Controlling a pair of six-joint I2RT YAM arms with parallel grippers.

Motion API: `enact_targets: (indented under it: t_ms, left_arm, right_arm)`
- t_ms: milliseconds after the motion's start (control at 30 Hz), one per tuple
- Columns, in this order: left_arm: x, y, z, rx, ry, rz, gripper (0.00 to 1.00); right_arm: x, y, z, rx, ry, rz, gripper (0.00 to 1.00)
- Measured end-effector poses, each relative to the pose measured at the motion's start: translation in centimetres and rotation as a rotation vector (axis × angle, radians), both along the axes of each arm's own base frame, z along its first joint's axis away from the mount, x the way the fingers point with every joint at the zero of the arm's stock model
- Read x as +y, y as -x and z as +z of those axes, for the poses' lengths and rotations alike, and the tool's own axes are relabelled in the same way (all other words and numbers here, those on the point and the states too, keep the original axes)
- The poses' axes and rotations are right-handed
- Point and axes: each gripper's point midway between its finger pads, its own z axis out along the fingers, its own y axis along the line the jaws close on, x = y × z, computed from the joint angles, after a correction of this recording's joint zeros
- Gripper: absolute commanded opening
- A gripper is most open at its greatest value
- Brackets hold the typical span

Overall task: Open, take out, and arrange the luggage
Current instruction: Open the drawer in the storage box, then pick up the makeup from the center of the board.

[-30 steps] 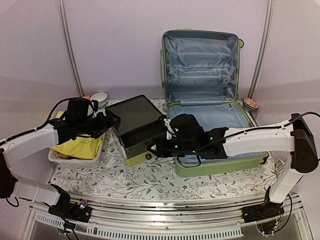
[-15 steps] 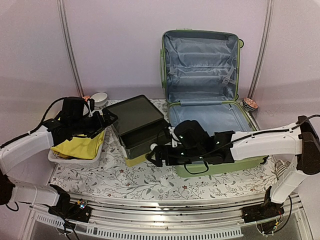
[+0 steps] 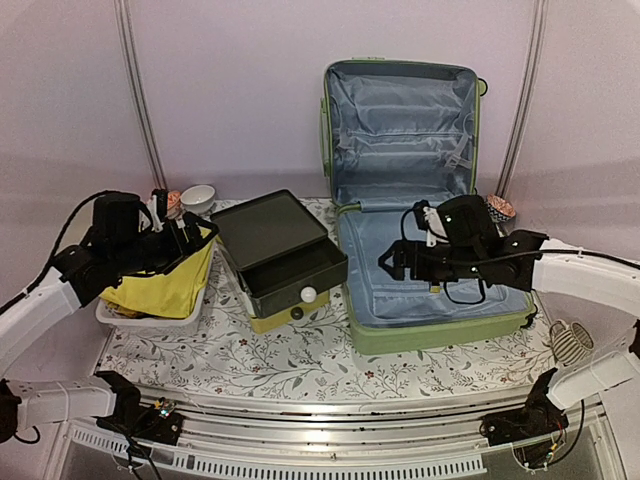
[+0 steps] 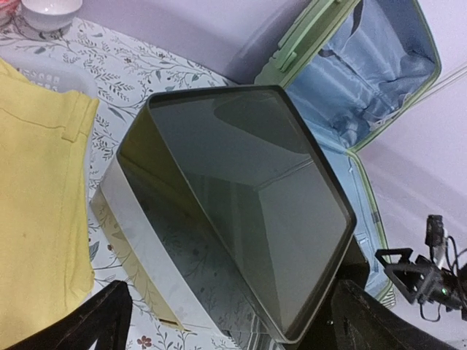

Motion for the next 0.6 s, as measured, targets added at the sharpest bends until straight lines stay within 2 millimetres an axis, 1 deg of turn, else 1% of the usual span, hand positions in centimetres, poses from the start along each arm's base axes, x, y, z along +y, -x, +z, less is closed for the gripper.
enact_targets:
  t_ms: [67,100,167,200,267,333,400,500,600]
  left_arm:
    - [0.2,0.5,0.8,-0.024,0.004,-0.002,0.97]
    - [0.3,0.7,1.0,-0.031,0.004,-0.003,0.96]
    - [0.4,1.0,1.2,-0.036,0.000,-0.007,0.96]
    - [0.5,1.1,1.1,-0.034,-0.002,-0.008,0.96]
    - [0.5,1.2,0.9,-0.024,-0.009,-0.010,0.96]
    - [0.5,1.3,0.6,-0.015,-0.013,-0.011,0.95]
    - [0.6,1.4,0.5,-0.009,-0.015,-0.011,0.95]
    - [0.7,1.6,0.4,-0.003,-0.018,-0.010,0.95]
    - [0.8,1.8,0.5,-0.006,-0.018,-0.010,0.95]
  right_arm:
    - [-3.1,-2.1,-1.0,0.009,0.060,-0.074,0.88]
    - [-4.8,-3.2,-1.9,0.024,0.097,-0.113,0.87]
    - [-7.7,-5.0,-4.0,0.070,0.165,-0.175,0.79]
    - [-9.0,-5.7,-5.4,0.100,0.200,-0.201,0.76]
    - [-10.6,-6.4,-7.4,0.151,0.249,-0.236,0.71]
    - [-11.7,-6.8,-9.0,0.189,0.299,-0.258,0.68]
    - [-12.1,-7.3,-10.2,0.217,0.338,-0.268,0.66]
    - [-11.9,-8.3,-11.3,0.233,0.370,-0.273,0.63]
    - [-11.8,-9.2,-11.9,0.235,0.392,-0.275,0.61]
